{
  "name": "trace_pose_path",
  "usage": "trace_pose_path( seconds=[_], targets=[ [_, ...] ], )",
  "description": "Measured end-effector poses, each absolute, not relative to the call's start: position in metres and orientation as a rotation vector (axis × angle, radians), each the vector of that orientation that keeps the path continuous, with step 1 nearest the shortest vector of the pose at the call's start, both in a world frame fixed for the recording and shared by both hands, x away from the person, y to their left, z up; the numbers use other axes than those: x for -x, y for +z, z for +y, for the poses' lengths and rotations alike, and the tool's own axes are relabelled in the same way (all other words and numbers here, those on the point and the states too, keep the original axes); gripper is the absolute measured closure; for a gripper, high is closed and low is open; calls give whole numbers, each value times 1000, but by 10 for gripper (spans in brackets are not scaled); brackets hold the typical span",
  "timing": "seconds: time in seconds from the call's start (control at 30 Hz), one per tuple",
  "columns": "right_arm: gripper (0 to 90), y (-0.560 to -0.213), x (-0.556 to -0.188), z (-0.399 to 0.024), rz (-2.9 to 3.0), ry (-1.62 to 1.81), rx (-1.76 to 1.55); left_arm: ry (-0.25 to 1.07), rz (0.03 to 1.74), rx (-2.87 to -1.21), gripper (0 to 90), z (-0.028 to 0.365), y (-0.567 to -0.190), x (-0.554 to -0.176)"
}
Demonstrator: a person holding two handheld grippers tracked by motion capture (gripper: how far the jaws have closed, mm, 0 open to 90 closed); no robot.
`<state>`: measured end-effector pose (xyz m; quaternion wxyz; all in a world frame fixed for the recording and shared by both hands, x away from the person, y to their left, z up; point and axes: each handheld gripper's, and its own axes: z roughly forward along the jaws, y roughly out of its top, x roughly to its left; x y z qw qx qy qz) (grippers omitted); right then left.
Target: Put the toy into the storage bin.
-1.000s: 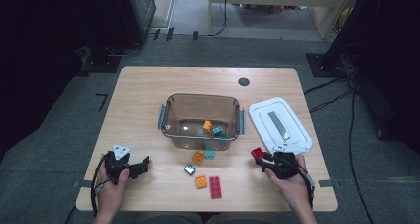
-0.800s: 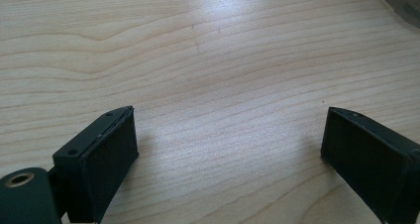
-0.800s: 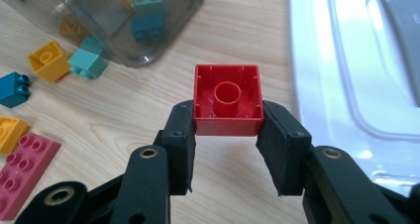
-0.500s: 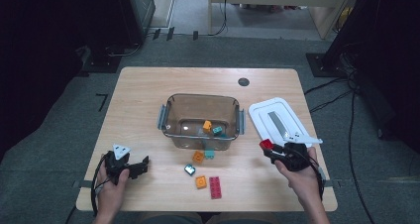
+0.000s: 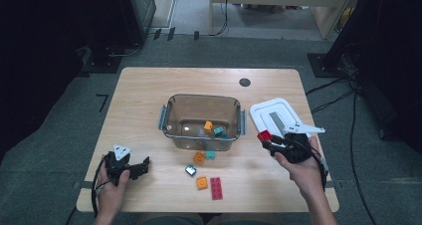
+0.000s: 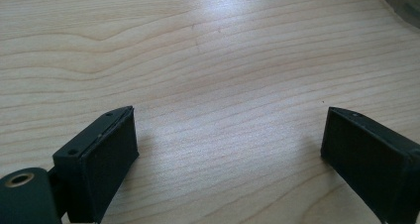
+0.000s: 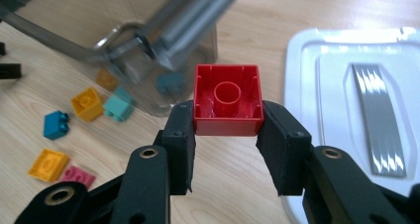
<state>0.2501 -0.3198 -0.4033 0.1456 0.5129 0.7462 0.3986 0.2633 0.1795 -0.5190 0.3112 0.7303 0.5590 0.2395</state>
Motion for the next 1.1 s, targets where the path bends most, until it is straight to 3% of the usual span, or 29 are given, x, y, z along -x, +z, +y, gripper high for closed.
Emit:
trace_pose_path(
  seconds=[0.53, 1.03, 1.1],
  targets=[
    [601, -360, -290, -263, 2268, 1186, -1303, 633, 1475, -1927, 73, 180, -519, -263],
    [596, -386, -336, -206, 2430, 1087, -1280, 633, 1477, -1925, 73, 179, -519, -263],
    [546, -388, -339, -204, 2429, 1088, -1283, 632, 1477, -1925, 73, 179, -519, -263]
  ],
)
